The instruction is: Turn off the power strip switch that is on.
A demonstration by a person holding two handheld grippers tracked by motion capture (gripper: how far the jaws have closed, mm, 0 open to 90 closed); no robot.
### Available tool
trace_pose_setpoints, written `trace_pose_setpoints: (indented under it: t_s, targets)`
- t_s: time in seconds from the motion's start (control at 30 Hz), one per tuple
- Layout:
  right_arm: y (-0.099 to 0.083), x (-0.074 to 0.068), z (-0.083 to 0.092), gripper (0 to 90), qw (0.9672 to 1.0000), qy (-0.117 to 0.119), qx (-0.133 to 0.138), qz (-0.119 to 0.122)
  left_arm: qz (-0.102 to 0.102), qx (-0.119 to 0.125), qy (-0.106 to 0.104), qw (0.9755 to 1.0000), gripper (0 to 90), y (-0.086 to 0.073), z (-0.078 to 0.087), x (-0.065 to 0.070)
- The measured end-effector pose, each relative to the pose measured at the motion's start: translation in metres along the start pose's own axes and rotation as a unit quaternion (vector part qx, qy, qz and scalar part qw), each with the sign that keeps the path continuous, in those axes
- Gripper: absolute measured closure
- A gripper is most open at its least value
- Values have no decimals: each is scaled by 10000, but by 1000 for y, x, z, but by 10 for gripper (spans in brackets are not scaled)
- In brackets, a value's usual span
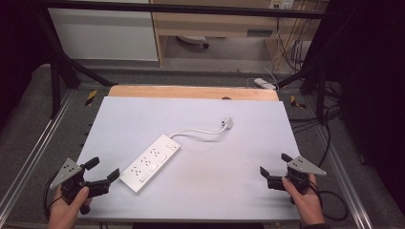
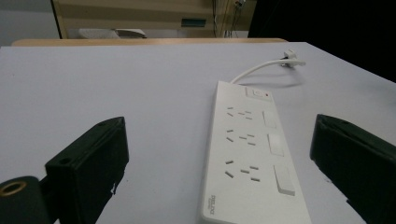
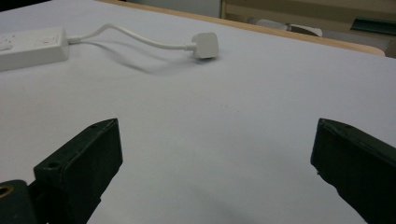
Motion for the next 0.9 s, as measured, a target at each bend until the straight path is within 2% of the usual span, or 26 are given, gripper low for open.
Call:
trace_pose_setpoints:
  t_s: [0.23, 0.63, 0.9]
  targets:
    - [0, -1, -1, 23, 10000, 7, 8, -36, 36, 24, 29, 10000, 44, 1, 0, -1]
    - [2, -3, -2, 21, 10000, 47, 13, -77, -39, 92, -29, 9999, 44, 5, 1, 5]
    - [1, -4, -2, 25, 9999, 60, -28, -105, 22, 243, 46, 9997, 44, 11, 3, 7]
Point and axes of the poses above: each handheld gripper's, and its own axes: z roughly backward along the jaws, y roughly out of its top, x roughly to its right, the point moved 8 cm from there along -z, roughly forward along the jaws, and after that the axes turned 11 degrees about y, right-handed, at the moved point
